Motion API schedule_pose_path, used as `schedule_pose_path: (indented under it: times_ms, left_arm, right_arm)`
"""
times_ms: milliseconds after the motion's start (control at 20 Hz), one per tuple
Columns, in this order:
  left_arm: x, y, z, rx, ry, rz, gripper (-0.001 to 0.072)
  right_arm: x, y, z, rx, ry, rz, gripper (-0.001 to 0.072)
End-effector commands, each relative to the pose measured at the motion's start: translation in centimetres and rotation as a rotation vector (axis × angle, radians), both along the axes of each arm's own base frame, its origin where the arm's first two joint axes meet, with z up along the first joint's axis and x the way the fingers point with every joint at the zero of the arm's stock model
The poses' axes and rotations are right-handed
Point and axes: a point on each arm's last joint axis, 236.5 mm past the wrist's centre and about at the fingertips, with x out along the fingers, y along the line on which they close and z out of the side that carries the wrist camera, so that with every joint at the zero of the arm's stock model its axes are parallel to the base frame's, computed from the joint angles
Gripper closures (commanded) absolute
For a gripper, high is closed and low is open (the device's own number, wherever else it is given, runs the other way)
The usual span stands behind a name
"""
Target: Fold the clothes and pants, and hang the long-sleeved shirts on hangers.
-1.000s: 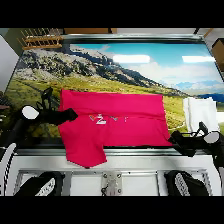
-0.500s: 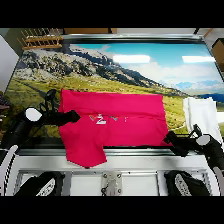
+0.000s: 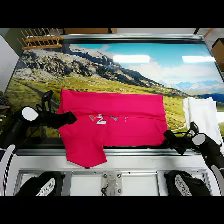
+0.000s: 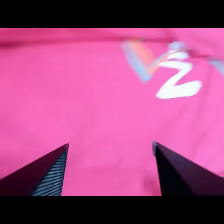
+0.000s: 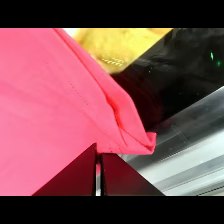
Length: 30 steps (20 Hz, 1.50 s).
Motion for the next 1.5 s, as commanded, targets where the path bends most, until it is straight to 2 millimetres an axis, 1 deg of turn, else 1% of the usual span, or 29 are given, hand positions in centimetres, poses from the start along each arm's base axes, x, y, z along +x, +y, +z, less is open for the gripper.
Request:
schedule_pose_path:
  times_ms: [0,150,250,300,400,550,650,700,900,1050,1100,1150,1250,1300,1400,1450]
  left_arm:
    - [-5.6,3.4,-2.2,0.023,0.209,0.084,0.0126]
    - [-9.6,4.6,-4.1,0.0,0.279,0.178,0.0127]
    - [-11.6,4.9,-5.4,-0.014,0.308,0.231,0.0128]
    - [-11.6,4.9,-5.4,-0.028,0.315,0.268,0.0128]
    - [-11.4,5.0,-5.7,-0.031,0.317,0.27,0.0128]
    - [-12.3,4.4,-7.1,-0.062,0.42,0.268,0.0129]
    - [-11.9,2.9,-7.5,-0.132,0.444,0.257,0.0129]
    - [-11.8,2.4,-7.8,-0.139,0.452,0.245,0.0129]
    - [-13.0,0.3,-8.7,-0.115,0.513,0.133,0.0129]
    - [-13.5,-0.5,-9.2,-0.102,0.537,0.096,0.0129]
    - [-13.6,-0.7,-9.2,-0.099,0.54,0.085,0.0145]
    - [-13.6,-0.7,-9.2,-0.097,0.535,0.082,0.0236]
    - [-12.7,-0.4,-8.8,-0.093,0.487,0.101,0.0532]
    - [-12.1,-0.1,-8.2,-0.092,0.445,0.115,0.0699]
    - [-11.3,0.6,-6.6,-0.097,0.366,0.148,0.0697]
    - [-11.3,0.9,-5.7,-0.104,0.345,0.16,0.0697]
  right_arm:
    - [-0.2,0.2,0.0,0.007,0.006,0.008,0.0694]
    - [-0.2,0.2,0.0,0.007,0.007,0.009,0.0694]
    - [-0.2,0.3,0.0,0.008,0.007,0.009,0.0694]
    - [-0.1,0.2,0.0,0.007,0.006,0.009,0.0694]
    - [-0.2,0.2,0.0,0.007,0.007,0.009,0.0694]
    - [-0.2,0.2,0.0,0.007,0.007,0.009,0.0694]
    - [-0.2,0.2,0.0,0.007,0.007,0.009,0.0694]
    - [-0.2,0.2,0.0,0.007,0.007,0.009,0.0694]
    - [-0.2,0.2,0.0,0.007,0.007,0.008,0.0694]
    - [-0.2,0.2,0.0,0.007,0.007,0.008,0.0695]
    - [-0.1,0.2,0.0,0.007,0.006,0.008,0.0694]
    - [-0.1,0.2,0.0,0.007,0.006,0.008,0.0695]
    - [0.1,0.2,0.2,0.005,0.001,0.01,0.0694]
    - [0.4,0.1,0.6,0.001,-0.011,0.026,0.0695]
    - [1.0,0.1,1.9,-0.004,-0.02,0.085,0.0695]
    - [1.1,0.1,2.7,-0.01,-0.016,0.121,0.0695]
